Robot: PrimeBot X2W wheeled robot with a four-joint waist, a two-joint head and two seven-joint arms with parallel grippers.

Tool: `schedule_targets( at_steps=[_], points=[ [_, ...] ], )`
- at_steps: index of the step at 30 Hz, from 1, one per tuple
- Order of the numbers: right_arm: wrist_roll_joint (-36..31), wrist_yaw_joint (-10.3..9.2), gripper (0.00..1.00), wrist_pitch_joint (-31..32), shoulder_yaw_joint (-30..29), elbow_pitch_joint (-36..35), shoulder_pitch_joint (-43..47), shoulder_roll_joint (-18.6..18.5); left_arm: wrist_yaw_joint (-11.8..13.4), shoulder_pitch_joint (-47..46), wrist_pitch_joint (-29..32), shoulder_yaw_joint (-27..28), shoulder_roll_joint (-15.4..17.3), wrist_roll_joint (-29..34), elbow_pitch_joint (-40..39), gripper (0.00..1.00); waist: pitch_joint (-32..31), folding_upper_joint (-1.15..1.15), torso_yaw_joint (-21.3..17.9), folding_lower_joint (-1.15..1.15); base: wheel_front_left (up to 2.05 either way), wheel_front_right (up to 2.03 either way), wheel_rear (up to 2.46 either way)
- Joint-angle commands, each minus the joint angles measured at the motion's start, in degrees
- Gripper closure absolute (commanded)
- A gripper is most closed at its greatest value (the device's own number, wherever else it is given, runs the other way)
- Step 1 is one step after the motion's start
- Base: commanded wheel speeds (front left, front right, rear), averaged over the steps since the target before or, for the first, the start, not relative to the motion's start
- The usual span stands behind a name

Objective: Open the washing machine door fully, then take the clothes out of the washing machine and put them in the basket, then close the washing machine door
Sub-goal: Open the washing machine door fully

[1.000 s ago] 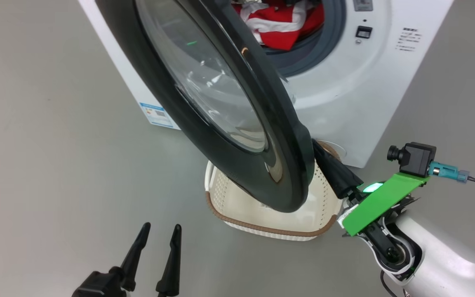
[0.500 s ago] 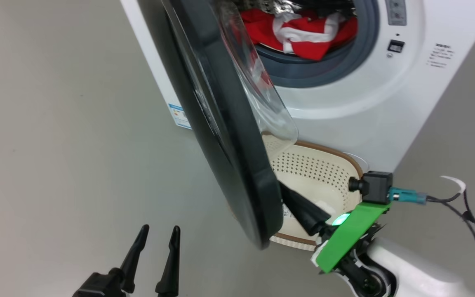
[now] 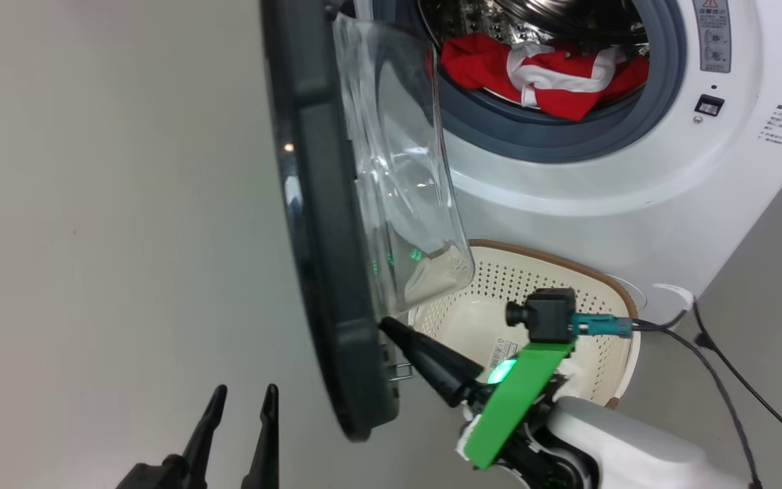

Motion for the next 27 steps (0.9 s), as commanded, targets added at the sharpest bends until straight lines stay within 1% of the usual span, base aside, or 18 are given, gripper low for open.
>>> schedule_targets(
  at_steps=[1,9,12,13,15,16,17,18,20,21,22,23,24,25,27],
  points=[
    [0.8,0.44,1.0,-0.3,0.8,-1.0,-1.2,1.6,0.4,-0.7,-0.5,2.1,0.5,-0.4,-1.8,0.0,0.2,0.0,0.2,0.0,0.0,0.0,0.0],
    [1.7,0.44,1.0,-0.3,3.0,-0.3,-3.0,2.6,0.7,-0.5,-0.5,2.6,0.5,-0.6,-2.3,0.0,0.2,0.0,0.3,0.0,0.0,0.0,0.0],
    [1.8,0.44,1.0,-0.4,2.6,-0.1,-2.5,2.4,0.7,-0.4,-0.5,2.8,0.5,-0.5,-2.2,0.0,-0.1,0.0,0.1,0.0,0.0,0.0,0.0],
    [1.8,0.44,0.95,-0.4,2.3,0.1,-2.0,2.2,0.6,-0.4,-0.5,2.8,0.5,-0.5,-2.1,0.0,-0.3,0.0,0.0,0.0,0.0,0.0,0.0],
    [1.6,0.44,0.9,-0.4,1.7,0.5,-0.9,1.6,0.3,-0.6,-0.5,2.7,0.5,-0.3,-1.6,0.0,-0.6,0.0,-0.2,0.0,0.0,0.0,0.0],
    [1.5,0.44,0.82,-0.4,1.3,0.7,-0.3,1.2,0.1,-0.8,-0.5,2.7,0.5,-0.2,-1.4,0.0,-0.8,0.0,-0.3,0.0,0.0,0.0,0.0],
    [1.3,0.44,0.77,-0.4,0.8,0.8,0.5,0.8,0.0,-0.9,-0.5,2.7,0.5,-0.1,-1.1,0.0,-0.9,0.0,-0.4,0.0,0.0,0.0,0.0],
    [1.1,0.44,0.68,-0.4,0.4,0.9,1.2,0.4,-0.2,-1.1,-0.5,2.8,0.5,0.1,-0.9,0.0,-1.1,0.0,-0.5,0.0,0.0,0.0,0.0],
    [0.8,0.44,0.56,-0.4,-0.8,1.0,3.0,-0.4,-0.5,-1.3,-0.5,3.0,0.5,0.3,-0.4,0.0,-1.6,0.0,-0.8,0.0,0.0,0.0,0.0],
    [0.6,0.44,0.53,-0.4,-1.4,1.2,4.0,-0.8,-0.6,-1.4,-0.5,3.2,0.5,0.5,-0.1,0.0,-1.8,0.0,-0.9,0.0,0.0,0.0,0.0],
    [0.4,0.44,0.38,-0.4,-2.0,1.3,4.9,-1.1,-0.7,-1.4,-0.5,3.5,0.5,0.6,0.1,0.0,-2.0,0.0,-1.3,0.0,0.0,0.0,0.0],
    [0.1,0.44,0.18,-0.4,-2.6,1.3,5.8,-1.4,-0.8,-1.4,-0.5,3.8,0.5,0.6,0.2,0.0,-2.1,0.0,-1.7,0.0,0.0,0.0,0.0],
    [-0.2,0.44,0.04,-0.4,-3.2,1.4,6.5,-1.6,-0.9,-1.4,-0.5,4.2,0.5,0.7,0.3,0.0,-2.1,0.0,-2.2,0.0,0.0,0.0,0.0],
    [-0.5,0.44,0.0,-0.4,-3.8,1.5,7.3,-1.9,-0.9,-1.5,-0.5,4.5,0.5,0.7,0.4,0.0,-2.2,0.0,-2.6,0.0,0.0,0.0,0.0],
    [-1.1,0.44,0.0,-0.4,-4.9,1.8,8.7,-2.2,-1.1,-1.6,-0.5,5.2,0.5,0.8,0.6,0.0,-2.2,0.0,-3.6,0.0,0.0,0.0,0.0]
  ],
)
